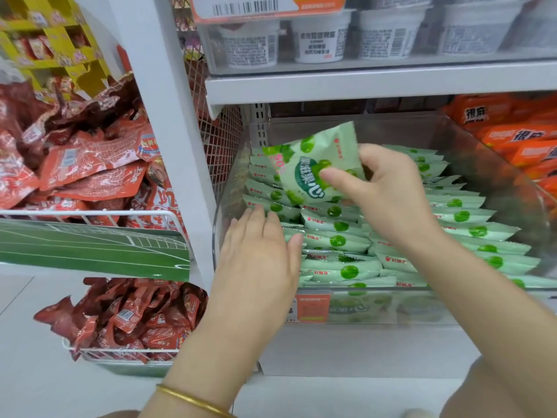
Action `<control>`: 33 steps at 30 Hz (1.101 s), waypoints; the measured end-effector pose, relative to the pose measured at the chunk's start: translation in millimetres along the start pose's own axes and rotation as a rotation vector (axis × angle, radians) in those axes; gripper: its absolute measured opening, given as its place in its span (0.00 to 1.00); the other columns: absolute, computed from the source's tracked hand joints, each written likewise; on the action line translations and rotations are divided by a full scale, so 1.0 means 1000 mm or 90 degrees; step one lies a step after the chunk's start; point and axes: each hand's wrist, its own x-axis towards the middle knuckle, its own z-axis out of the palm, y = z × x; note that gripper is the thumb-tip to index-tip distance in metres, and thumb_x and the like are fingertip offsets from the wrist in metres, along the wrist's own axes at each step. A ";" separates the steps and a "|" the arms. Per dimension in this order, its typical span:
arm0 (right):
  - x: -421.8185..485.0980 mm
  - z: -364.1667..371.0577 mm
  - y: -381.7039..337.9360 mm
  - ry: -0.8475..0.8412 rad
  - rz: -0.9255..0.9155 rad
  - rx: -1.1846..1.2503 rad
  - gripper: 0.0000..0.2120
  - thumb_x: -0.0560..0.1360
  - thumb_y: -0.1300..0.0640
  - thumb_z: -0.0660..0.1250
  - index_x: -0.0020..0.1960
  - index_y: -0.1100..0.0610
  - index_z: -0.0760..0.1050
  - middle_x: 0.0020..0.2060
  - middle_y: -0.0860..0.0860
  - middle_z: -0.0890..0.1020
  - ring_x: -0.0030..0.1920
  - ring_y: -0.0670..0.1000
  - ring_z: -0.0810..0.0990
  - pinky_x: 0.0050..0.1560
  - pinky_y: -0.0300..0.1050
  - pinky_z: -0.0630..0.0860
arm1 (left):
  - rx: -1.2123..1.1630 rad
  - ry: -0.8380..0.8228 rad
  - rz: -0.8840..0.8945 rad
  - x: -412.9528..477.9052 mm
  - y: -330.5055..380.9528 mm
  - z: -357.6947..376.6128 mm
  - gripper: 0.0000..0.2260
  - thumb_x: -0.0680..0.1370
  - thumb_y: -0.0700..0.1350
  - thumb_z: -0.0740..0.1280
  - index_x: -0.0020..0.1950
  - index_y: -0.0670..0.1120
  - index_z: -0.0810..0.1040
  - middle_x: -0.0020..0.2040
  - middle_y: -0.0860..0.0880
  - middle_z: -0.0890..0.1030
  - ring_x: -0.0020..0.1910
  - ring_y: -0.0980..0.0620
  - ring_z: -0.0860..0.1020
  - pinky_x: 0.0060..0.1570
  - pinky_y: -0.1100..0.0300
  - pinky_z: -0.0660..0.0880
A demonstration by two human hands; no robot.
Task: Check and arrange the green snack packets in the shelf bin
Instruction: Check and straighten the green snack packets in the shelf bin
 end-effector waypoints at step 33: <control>0.041 0.062 -0.002 -0.424 -0.285 -0.592 0.14 0.74 0.47 0.67 0.50 0.57 0.78 0.45 0.49 0.64 0.56 0.55 0.68 0.41 0.45 0.59 | -0.028 0.005 -0.048 -0.010 0.005 -0.007 0.26 0.74 0.48 0.49 0.63 0.33 0.73 0.65 0.35 0.73 0.66 0.38 0.70 0.66 0.47 0.67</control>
